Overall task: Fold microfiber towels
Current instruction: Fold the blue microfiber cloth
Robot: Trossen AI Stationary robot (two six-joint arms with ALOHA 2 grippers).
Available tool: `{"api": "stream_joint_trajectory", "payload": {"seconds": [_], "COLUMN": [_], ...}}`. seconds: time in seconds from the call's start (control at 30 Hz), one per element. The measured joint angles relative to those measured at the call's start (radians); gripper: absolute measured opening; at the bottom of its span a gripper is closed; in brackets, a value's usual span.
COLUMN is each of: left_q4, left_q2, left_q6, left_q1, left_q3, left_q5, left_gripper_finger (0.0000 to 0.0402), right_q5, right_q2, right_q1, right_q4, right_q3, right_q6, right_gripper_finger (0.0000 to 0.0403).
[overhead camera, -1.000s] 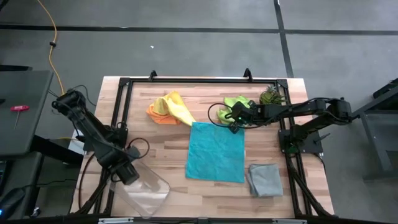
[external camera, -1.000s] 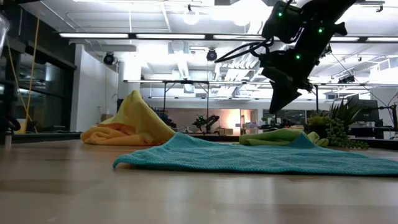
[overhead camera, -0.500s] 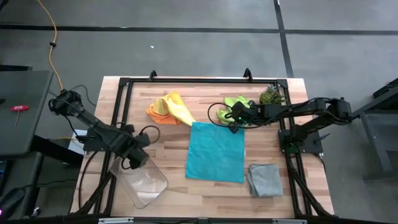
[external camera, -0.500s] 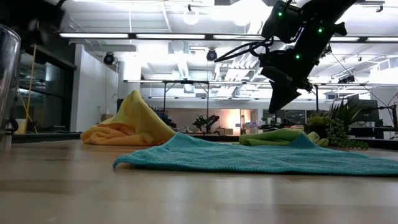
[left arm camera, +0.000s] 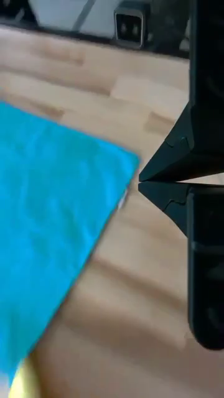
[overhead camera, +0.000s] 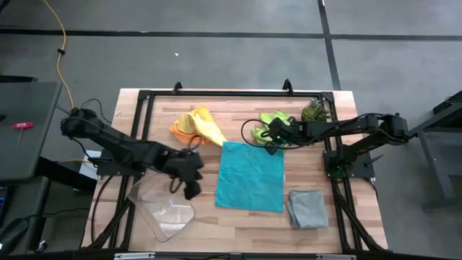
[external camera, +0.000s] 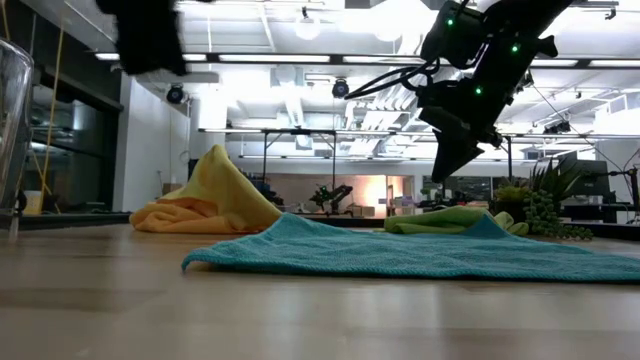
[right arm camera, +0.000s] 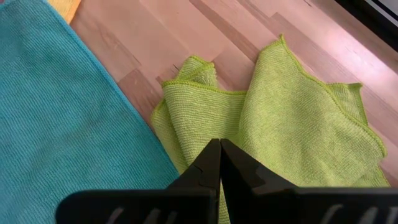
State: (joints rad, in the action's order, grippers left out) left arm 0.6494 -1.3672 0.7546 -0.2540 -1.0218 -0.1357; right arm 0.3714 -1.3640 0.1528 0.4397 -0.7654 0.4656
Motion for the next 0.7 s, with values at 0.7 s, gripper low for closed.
{"api": "stream_joint_trajectory", "payload": {"seconds": [0.7], "left_q4": [-0.062], "left_q2": [-0.218], "left_q6": [0.361], "left_q1": [-0.196], "left_q3": [0.001], "left_q5": [0.327], "left_gripper_finger": [0.0000], "right_q5": [-0.007], "right_q2": [0.000], "right_q1": [0.000], "right_q4": [-0.026], "right_q3": [0.000], "right_q6": [-0.108], "right_gripper_finger": [0.0000]}}
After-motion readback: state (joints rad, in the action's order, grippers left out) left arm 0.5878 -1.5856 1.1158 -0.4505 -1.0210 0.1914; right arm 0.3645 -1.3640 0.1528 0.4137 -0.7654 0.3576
